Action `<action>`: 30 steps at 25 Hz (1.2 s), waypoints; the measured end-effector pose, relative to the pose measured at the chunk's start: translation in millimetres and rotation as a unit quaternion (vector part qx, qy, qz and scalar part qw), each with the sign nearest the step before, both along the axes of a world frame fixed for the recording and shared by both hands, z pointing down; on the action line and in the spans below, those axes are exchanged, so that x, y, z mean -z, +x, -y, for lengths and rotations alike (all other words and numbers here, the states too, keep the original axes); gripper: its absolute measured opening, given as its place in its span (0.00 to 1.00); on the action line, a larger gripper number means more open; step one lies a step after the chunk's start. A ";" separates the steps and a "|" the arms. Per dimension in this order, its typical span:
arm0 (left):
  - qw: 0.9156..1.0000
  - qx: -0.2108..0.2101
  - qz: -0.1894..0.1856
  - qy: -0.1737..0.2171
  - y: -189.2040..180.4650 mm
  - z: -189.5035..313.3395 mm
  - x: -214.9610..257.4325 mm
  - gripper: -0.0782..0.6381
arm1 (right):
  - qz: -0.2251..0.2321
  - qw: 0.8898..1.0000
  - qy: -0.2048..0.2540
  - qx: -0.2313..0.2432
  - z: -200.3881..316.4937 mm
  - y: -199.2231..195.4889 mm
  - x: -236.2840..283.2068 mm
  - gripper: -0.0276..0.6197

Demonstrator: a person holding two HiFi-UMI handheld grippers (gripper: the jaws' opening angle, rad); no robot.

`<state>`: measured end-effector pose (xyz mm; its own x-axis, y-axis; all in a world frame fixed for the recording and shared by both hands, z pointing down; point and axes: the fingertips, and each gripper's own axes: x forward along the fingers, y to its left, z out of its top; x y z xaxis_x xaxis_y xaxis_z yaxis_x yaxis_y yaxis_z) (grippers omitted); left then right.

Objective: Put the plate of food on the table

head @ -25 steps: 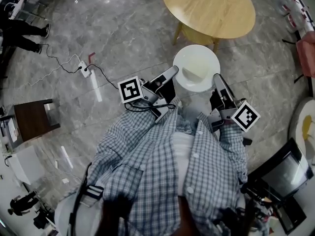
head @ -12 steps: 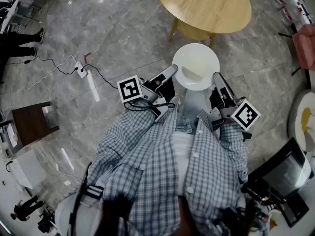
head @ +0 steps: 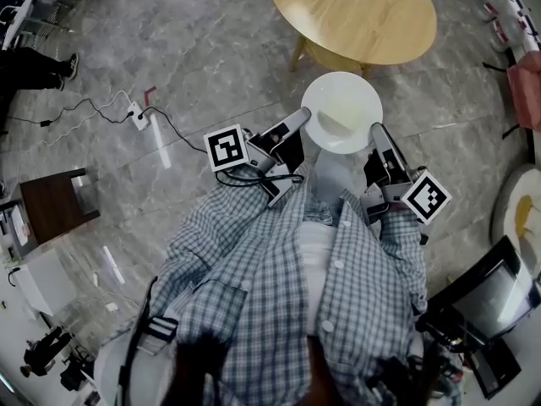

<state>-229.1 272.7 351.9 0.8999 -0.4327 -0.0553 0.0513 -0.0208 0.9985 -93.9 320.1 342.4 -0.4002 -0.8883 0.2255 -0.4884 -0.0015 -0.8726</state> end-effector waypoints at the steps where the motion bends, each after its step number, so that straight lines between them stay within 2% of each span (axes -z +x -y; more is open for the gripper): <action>1: 1.000 0.001 0.001 -0.002 -0.5 -0.5 -0.8 0.14 | -0.001 1.000 -0.003 0.000 -0.6 0.0 -1.2 0.09; 4: 1.000 0.006 0.003 -0.002 5.9 5.2 -0.8 0.14 | 0.002 1.000 -0.005 0.001 5.7 6.3 -3.2 0.09; 11: 1.000 0.014 0.010 -0.006 74.4 68.8 5.8 0.14 | 0.011 1.000 -0.011 0.012 73.0 75.5 2.3 0.09; 16: 0.999 0.025 0.020 -0.008 101.8 91.8 -15.6 0.14 | 0.018 1.000 -0.009 0.023 100.4 105.1 -20.9 0.09; 24: 0.999 0.048 0.023 -0.010 151.4 141.1 -10.3 0.14 | 0.026 0.998 -0.009 0.049 157.5 155.5 -16.7 0.09; 30: 0.997 0.068 0.025 -0.005 167.3 162.5 -16.0 0.14 | 0.035 0.997 -0.002 0.063 183.5 172.6 -22.0 0.09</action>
<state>-61.8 110.2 367.9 0.8343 -0.5513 -0.0080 -0.0002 -0.0148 0.9999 78.7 136.6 364.4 -0.5227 -0.8296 0.1966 -0.4233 0.0524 -0.9045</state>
